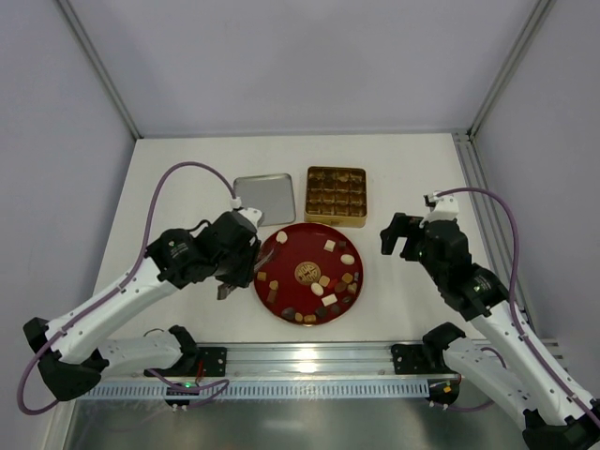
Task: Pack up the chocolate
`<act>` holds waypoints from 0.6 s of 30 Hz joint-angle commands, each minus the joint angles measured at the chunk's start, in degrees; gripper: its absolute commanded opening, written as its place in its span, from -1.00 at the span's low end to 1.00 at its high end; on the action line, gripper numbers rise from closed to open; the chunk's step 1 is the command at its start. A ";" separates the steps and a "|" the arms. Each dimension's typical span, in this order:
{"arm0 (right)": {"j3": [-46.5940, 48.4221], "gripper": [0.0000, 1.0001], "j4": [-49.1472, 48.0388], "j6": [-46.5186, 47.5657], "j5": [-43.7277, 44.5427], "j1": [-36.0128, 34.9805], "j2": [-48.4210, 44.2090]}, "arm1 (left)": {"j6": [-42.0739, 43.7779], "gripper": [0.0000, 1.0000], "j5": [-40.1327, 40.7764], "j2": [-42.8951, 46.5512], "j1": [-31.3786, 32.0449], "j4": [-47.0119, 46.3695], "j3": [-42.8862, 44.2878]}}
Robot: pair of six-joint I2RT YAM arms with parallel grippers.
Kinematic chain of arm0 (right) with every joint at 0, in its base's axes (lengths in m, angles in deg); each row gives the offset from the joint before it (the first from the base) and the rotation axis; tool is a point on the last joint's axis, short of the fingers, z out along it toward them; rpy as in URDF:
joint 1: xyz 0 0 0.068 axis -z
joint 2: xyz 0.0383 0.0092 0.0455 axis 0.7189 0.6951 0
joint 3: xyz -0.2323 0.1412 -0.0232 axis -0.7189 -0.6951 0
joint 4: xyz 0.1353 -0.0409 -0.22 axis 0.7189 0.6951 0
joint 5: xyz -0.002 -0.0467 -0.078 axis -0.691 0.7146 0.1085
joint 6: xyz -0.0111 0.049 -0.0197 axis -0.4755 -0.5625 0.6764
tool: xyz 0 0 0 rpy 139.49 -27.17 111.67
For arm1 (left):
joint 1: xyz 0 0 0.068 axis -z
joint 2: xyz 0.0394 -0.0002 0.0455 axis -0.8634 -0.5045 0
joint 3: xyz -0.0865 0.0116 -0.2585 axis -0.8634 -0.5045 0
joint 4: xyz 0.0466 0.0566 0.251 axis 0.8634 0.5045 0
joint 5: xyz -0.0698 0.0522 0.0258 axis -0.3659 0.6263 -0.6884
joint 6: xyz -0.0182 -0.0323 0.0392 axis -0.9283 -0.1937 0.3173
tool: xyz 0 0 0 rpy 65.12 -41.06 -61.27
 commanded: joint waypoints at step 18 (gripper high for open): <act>-1.33 0.99 -2.93 -0.28 -0.36 0.02 -0.78 | -6.12 -0.27 -10.37 3.18 2.41 3.26 -8.52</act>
